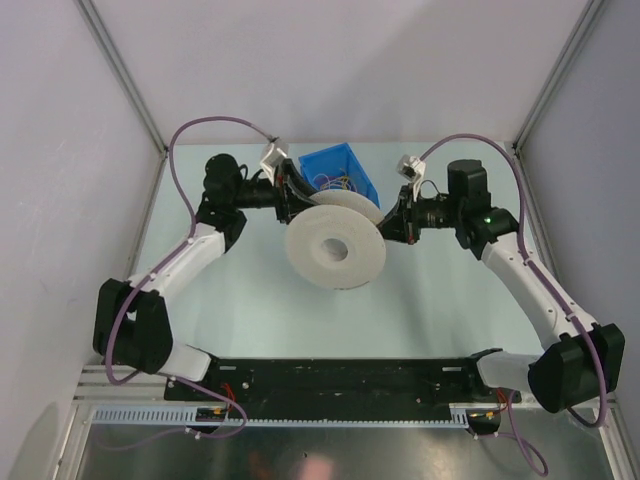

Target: Wrap the cables

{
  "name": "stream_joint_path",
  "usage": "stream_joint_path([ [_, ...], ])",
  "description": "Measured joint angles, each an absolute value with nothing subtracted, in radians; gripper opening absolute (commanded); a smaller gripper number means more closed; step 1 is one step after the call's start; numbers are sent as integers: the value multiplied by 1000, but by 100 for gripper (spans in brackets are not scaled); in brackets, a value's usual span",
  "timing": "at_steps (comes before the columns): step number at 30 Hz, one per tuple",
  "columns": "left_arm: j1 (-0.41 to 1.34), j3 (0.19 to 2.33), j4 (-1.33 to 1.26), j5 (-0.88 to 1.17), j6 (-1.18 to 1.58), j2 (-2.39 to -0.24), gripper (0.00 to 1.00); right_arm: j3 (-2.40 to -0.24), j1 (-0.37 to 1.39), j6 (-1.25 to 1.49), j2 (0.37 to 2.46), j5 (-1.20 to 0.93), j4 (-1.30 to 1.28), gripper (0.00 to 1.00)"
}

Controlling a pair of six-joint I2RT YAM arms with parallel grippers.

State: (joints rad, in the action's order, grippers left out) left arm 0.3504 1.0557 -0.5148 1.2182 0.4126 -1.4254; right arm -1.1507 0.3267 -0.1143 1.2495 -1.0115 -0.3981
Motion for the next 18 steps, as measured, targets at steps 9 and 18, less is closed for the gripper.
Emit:
stream_joint_path([
  [9,187,1078,-514,1071,535,-1516,99,-1013,160,202,1250,-1013,-237,0],
  [18,144,1076,-514,987,594,-1520,100,-916,-93,547,1331,-894,78,0],
])
